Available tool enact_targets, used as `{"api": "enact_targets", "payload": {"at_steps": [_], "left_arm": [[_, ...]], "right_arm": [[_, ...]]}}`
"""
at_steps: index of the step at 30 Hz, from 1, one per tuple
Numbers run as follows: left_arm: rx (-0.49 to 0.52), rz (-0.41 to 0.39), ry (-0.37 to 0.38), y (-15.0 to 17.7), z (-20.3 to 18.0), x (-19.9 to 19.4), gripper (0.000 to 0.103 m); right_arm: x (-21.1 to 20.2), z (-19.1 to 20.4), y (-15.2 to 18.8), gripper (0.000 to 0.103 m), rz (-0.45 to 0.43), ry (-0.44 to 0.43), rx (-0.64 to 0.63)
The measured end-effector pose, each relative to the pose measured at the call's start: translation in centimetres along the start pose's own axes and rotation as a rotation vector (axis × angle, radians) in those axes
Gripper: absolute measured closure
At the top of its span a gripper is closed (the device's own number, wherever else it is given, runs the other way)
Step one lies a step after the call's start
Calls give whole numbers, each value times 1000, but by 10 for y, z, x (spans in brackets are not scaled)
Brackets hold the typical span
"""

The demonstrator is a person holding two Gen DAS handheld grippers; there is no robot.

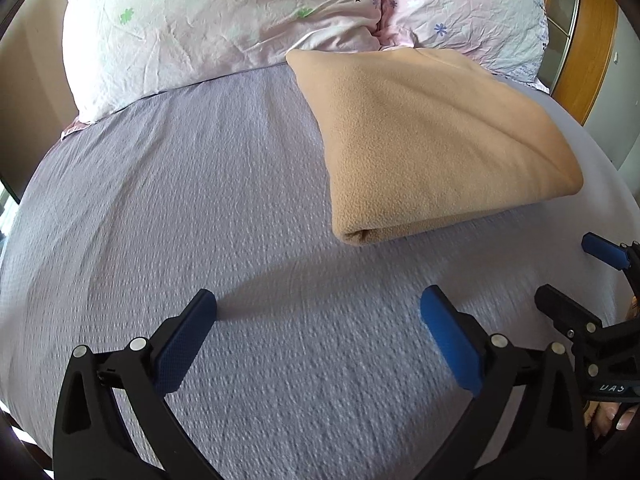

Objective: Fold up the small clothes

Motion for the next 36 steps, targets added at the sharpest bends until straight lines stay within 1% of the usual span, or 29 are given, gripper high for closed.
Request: {"api": "enact_targets", "payload": {"at_steps": [36], "left_arm": [[0,-1,1,0,0,0,1]], "right_arm": [[0,3,1,2,-1,6,7]]}}
Point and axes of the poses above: each gripper's, at about its wrist camera, not at the fingertips, and x roughly the way its jaws point, z to its left, y to its underside, the point moved 5 cm from there along x, roughly the way its jaws point, and after that the axes turned 4 degrees about x, right-handed, at the moved point
